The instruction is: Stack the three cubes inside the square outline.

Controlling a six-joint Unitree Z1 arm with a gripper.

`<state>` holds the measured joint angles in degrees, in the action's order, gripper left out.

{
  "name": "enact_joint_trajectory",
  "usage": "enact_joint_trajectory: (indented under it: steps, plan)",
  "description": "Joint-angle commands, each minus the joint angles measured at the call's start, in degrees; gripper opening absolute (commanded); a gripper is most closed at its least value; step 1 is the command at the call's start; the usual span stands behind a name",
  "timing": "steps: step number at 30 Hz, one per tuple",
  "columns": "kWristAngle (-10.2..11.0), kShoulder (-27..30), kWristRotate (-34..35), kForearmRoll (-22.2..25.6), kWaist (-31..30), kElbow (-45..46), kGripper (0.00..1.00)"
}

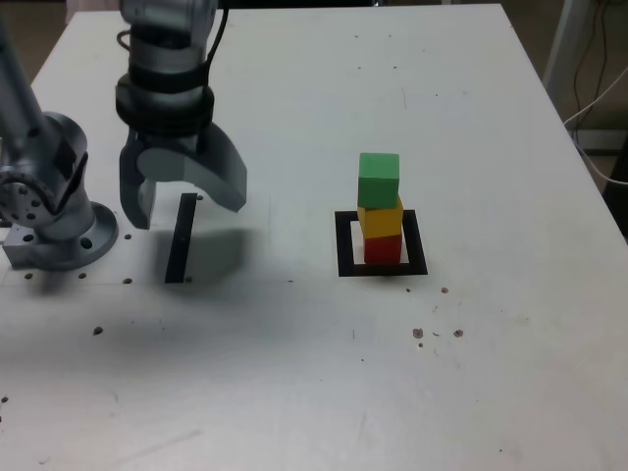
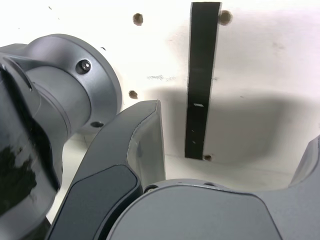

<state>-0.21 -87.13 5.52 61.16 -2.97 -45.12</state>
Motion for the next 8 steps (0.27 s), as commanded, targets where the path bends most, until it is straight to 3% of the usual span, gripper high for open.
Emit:
enact_joint_trajectory:
  steps: [1,8]
  plan:
    - [-0.2,-0.1,0.2,-1.3,0.1,1.2,1.0]
    - [-0.8,-0.7,0.2,-4.6,0.2,4.1,1.0]
